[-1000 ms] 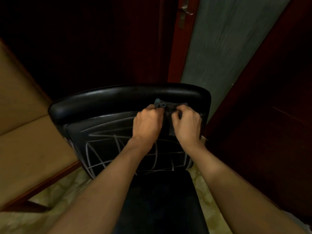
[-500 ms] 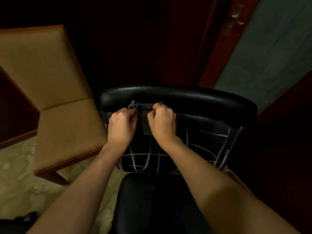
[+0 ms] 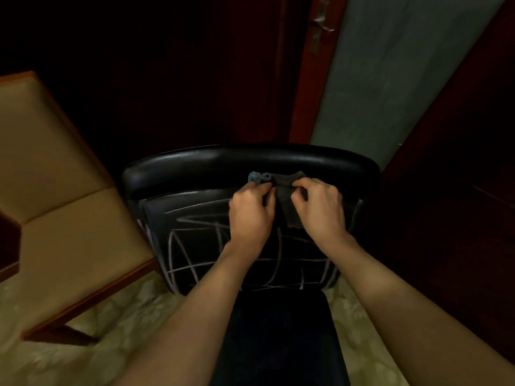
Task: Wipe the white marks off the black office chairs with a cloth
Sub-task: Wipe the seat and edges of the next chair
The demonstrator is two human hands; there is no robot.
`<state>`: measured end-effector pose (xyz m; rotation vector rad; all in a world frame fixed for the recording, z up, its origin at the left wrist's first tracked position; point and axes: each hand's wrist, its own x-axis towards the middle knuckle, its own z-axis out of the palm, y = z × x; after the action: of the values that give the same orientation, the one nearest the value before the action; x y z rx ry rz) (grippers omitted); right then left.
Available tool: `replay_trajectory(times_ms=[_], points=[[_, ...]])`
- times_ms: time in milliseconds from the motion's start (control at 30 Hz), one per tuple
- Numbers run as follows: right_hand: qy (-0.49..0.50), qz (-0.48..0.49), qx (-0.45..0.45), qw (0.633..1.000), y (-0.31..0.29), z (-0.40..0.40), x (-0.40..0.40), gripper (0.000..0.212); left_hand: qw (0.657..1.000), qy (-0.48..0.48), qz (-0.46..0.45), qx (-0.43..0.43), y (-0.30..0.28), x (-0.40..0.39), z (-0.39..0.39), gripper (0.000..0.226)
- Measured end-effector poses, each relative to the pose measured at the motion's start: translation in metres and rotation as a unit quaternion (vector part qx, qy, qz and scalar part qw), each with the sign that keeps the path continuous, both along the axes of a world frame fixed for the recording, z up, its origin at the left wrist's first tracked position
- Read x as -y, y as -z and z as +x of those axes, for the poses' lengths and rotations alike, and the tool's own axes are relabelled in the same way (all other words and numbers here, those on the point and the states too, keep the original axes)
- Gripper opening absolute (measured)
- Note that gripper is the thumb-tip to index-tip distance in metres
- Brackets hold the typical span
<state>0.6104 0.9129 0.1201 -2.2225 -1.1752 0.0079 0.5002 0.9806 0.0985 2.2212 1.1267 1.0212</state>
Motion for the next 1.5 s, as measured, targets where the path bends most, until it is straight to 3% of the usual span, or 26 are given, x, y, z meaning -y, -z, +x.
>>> replay_trajectory(times_ms=[267, 533, 967, 1267, 1500], points=[[0.140, 0.014, -0.060, 0.988, 0.011, 0.056, 0.057, 0.023, 0.991, 0.121, 0.004, -0.059, 0.000, 0.043, 0.074, 0.020], [0.207, 0.056, -0.104, 0.971, 0.007, 0.029, 0.036, 0.021, 0.984, 0.149, 0.025, -0.090, -0.003, 0.024, 0.052, 0.023], [0.067, -0.006, -0.095, 0.993, -0.008, -0.101, -0.057, 0.024, 0.997, -0.015, 0.041, -0.064, 0.001, -0.053, -0.100, 0.018], [0.001, -0.045, -0.095, 0.994, -0.012, -0.167, -0.079, 0.023, 0.994, -0.090, 0.041, -0.039, 0.010, -0.057, -0.173, 0.023], [-0.141, 0.012, -0.078, 0.987, -0.032, -0.251, -0.106, 0.027, 0.967, -0.246, 0.060, 0.041, -0.005, -0.077, -0.261, 0.021]])
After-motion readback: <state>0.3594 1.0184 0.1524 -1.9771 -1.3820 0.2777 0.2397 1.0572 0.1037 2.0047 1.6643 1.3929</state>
